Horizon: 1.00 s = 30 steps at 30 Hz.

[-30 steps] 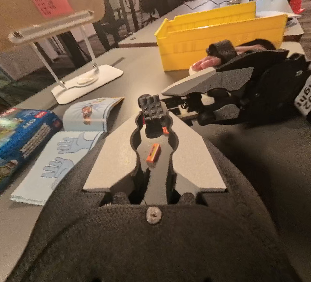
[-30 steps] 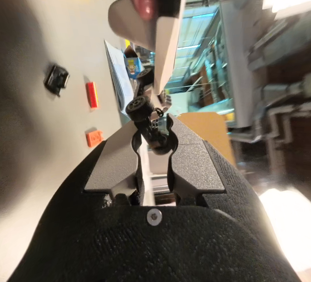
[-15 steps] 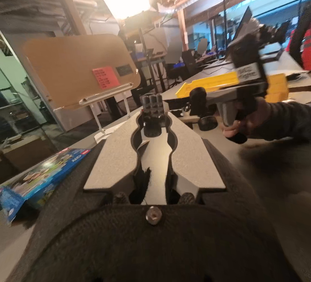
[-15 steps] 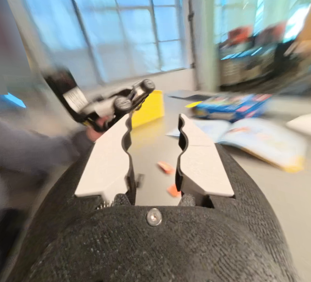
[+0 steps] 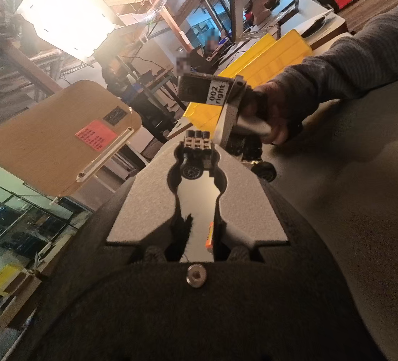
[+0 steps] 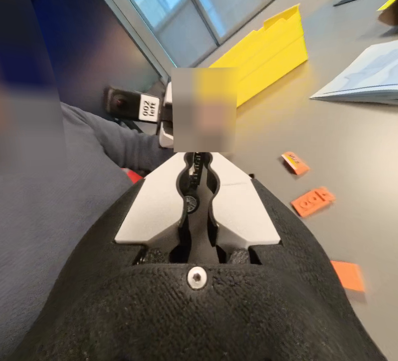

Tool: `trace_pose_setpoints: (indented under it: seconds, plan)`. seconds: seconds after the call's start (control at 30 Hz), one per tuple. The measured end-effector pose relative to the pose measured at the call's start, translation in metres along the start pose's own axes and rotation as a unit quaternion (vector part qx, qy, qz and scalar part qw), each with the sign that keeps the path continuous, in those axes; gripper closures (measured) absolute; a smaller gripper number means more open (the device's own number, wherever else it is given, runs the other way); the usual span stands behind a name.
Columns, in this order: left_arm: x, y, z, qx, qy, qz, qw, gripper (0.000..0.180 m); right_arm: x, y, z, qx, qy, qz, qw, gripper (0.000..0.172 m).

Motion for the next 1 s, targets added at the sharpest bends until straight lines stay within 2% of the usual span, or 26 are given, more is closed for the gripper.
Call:
trace_pose_setpoints:
  seconds: [0.1,0.17,0.27,0.37,0.47,0.57,0.63,0.9,1.0]
  plan:
    - [0.0,-0.002,0.005,-0.028,-0.012,-0.026,0.999,0.156,-0.001,-0.001,-0.002,0.006,0.083,0.052,0.995,0.165]
    - [0.001,-0.004,0.008,-0.056,-0.043,-0.045,0.996,0.144,-0.003,-0.003,-0.003,0.004,0.155,0.098,0.983,0.166]
    - [0.003,-0.008,0.012,-0.096,-0.115,-0.063,0.987,0.14,-0.005,-0.008,0.0,-0.026,0.273,0.182,0.944,0.166]
    - [0.009,-0.013,0.016,-0.119,-0.17,-0.056,0.977,0.142,-0.007,-0.014,0.004,-0.047,0.338,0.227,0.912,0.166]
    - [0.011,-0.017,0.02,-0.144,-0.205,-0.062,0.966,0.147,-0.007,-0.018,0.006,-0.052,0.358,0.264,0.894,0.166]
    - [0.013,-0.02,0.022,-0.156,-0.224,-0.071,0.959,0.156,-0.007,-0.021,0.004,-0.033,0.346,0.291,0.892,0.166]
    - [0.013,-0.023,0.024,-0.168,-0.237,-0.079,0.954,0.156,-0.007,-0.022,0.004,-0.033,0.357,0.315,0.879,0.166]
    - [0.008,-0.029,0.021,-0.185,-0.227,-0.099,0.951,0.158,-0.01,-0.025,0.002,-0.01,0.384,0.354,0.853,0.167]
    - [0.007,-0.028,0.022,-0.188,-0.228,-0.1,0.95,0.158,-0.009,-0.027,0.002,-0.004,0.381,0.36,0.852,0.167]
Point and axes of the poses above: each gripper's, where its closed fingertips meet, y back along the fingers, z out of its underside, x = y × z across the jaws, the point moved 10 cm from there along y, back along the fingers, and after that the axes turned 14 degrees about x, right-handed, at the moved point
